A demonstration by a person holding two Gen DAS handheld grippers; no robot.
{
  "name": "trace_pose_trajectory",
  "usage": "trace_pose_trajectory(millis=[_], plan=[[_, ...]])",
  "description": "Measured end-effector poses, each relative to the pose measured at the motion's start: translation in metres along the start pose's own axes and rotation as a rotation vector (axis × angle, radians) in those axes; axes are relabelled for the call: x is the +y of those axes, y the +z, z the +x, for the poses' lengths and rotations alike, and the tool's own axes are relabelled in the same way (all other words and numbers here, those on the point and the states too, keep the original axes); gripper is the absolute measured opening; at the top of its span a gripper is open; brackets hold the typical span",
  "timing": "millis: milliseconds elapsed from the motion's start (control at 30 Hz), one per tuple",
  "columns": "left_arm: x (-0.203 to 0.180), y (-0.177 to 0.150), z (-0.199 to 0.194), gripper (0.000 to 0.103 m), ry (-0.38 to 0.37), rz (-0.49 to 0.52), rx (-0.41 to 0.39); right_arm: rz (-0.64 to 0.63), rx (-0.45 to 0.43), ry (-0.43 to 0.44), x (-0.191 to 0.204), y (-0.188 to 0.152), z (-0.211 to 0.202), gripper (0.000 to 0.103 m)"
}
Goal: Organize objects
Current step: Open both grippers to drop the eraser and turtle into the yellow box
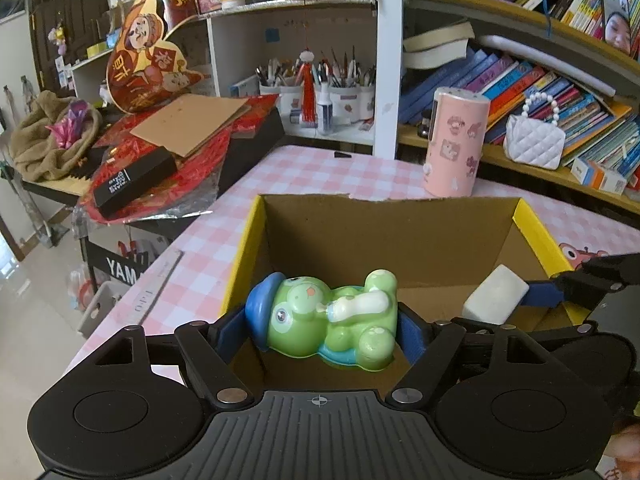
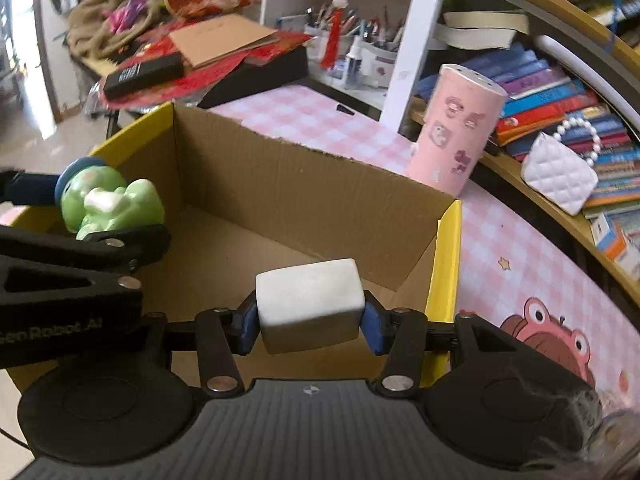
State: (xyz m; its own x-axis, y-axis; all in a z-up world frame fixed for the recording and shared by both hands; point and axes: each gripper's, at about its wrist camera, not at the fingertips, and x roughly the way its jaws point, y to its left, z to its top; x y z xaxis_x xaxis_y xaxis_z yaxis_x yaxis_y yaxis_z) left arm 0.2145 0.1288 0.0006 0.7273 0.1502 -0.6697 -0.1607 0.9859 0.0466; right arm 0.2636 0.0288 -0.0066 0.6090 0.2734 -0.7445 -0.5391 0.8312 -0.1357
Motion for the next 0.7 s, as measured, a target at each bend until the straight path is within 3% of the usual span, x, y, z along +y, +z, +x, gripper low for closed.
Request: trace_pose_trajectory(millis=[300,367,700], plan=[[-0.001,0.003,0.004,0.082,-0.003,0.008,0.008,-0.014,0.014,-0.015,0.003,0.003,0.002,0.054],[0.001,0.004,-0.001,0.084,-0.013,-0.003,-0.008,0.010,-0.017,-0.022,0.001,0.002,-0.003,0.058],[0.017,0.006,-0.071,0.093,-0.033,-0.043,-0.175,0.135,-0.203,-0.044,0.002,-0.001,-0.075,0.058]])
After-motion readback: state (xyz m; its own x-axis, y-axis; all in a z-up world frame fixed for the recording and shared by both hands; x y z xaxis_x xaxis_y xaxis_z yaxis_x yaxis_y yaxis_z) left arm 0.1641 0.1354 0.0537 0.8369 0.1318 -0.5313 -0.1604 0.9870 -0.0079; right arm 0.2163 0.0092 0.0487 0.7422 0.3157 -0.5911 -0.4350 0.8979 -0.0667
